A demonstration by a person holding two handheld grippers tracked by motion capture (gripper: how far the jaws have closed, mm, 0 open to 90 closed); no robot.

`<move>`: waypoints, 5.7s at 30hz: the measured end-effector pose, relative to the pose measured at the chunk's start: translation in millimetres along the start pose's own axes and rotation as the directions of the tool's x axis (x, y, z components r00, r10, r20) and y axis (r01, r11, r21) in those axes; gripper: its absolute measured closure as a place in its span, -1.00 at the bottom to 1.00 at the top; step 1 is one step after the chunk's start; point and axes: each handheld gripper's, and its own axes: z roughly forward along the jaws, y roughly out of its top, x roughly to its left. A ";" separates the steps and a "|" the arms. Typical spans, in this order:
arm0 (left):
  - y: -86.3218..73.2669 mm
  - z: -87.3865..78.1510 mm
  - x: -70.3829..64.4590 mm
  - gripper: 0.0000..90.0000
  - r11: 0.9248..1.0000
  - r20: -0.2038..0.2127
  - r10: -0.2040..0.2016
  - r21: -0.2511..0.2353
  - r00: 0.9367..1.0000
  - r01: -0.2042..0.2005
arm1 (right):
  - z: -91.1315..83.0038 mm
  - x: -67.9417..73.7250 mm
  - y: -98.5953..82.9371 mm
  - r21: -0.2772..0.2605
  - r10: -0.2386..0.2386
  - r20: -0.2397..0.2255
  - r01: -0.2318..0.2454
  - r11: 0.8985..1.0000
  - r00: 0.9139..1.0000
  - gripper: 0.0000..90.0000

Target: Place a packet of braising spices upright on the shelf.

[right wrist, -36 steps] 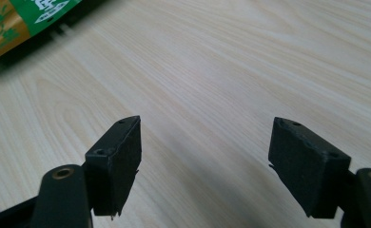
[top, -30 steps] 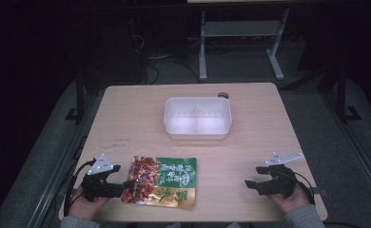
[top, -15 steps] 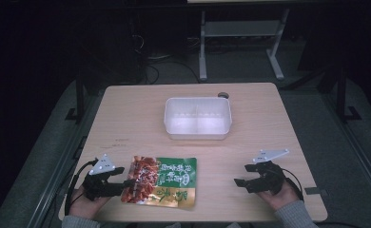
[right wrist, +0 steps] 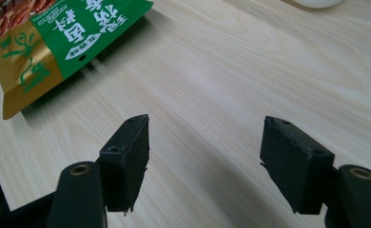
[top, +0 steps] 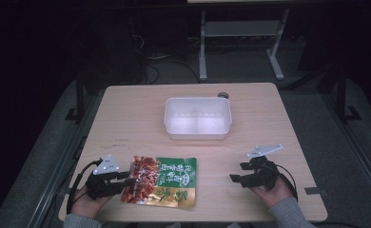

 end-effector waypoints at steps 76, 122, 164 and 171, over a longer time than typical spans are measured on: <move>-1.0 23.0 1.1 0.69 0.991 0.042 0.023 0.128 0.999 -0.028 | 117.1 61.7 65.1 0.171 0.173 -0.371 -0.116 0.978 0.913 0.92; -6.3 11.4 9.0 0.25 0.999 -0.032 -0.038 0.038 0.999 0.039 | 17.1 67.4 163.2 0.132 -0.078 -0.382 0.138 0.982 0.921 1.00; -5.9 9.9 10.4 0.00 0.999 -0.049 -0.042 0.027 0.998 0.043 | -92.8 46.3 255.7 0.177 -0.153 -0.180 0.185 0.967 0.972 1.00; -5.8 9.7 10.5 0.00 0.999 -0.049 -0.043 0.024 0.998 0.044 | -101.4 34.3 268.8 0.192 -0.128 -0.135 0.153 0.969 0.982 1.00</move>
